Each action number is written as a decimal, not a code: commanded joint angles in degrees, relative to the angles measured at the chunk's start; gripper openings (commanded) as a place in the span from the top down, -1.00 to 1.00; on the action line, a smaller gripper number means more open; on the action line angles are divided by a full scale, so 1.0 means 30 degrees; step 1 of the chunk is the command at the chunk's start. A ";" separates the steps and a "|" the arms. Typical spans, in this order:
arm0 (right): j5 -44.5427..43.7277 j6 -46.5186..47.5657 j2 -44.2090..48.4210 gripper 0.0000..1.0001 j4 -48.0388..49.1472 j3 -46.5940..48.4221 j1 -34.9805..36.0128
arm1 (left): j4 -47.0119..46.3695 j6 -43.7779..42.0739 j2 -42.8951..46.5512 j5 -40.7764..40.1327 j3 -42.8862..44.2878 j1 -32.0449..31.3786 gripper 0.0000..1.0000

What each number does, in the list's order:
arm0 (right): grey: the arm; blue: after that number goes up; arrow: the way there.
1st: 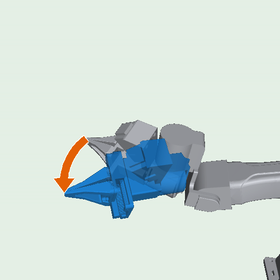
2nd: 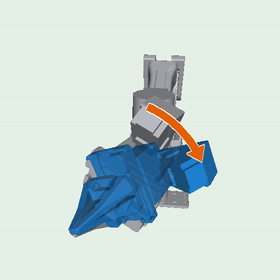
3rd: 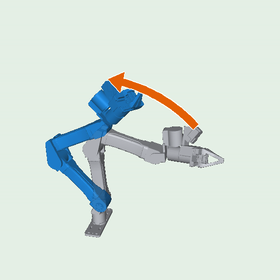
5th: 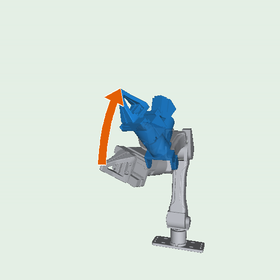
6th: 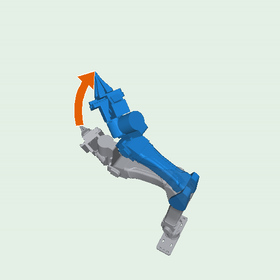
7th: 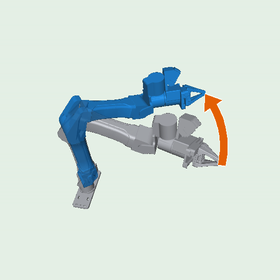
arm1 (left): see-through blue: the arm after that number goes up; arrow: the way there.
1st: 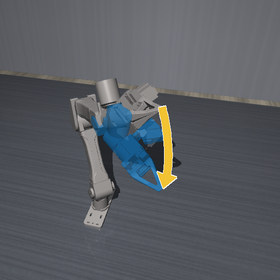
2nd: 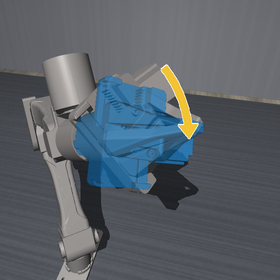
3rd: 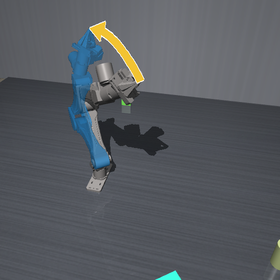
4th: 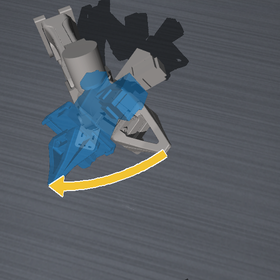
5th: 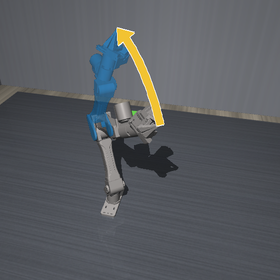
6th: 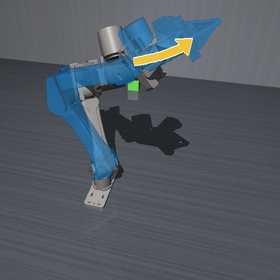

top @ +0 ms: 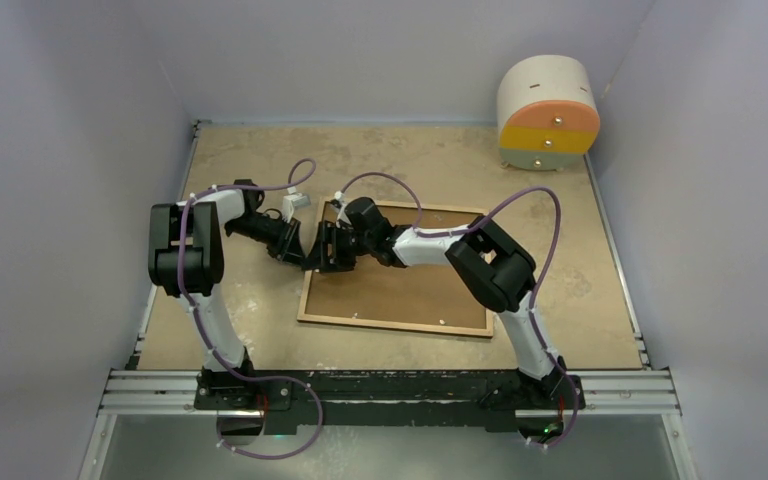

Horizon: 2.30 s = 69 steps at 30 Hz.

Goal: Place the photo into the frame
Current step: Install the photo frame at the center of the board, then adjust the photo frame at the center of the board.

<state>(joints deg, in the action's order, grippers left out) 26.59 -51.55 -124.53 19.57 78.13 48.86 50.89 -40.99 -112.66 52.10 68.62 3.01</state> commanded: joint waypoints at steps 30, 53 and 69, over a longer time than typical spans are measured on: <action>-0.2636 -0.2120 0.0818 -0.35 0.0873 -0.1113 0.0178 | -0.1148 -0.0887 0.0312 -0.0520 -0.0453 -0.0147 0.74; -0.9139 0.3087 1.5696 -0.98 -0.7656 -1.1602 -1.4110 | -0.1729 -0.3045 0.3080 -0.5344 -0.2606 -0.1213 0.20; -0.6347 0.4013 0.8969 -0.93 -0.4884 -0.8704 -1.2564 | -0.1761 -0.3937 0.4262 -0.6270 -0.4016 -0.2687 0.20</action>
<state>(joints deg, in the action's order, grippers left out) 4.43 -40.97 -91.68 5.13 46.13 5.74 45.23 -50.22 -99.96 35.11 59.02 -3.64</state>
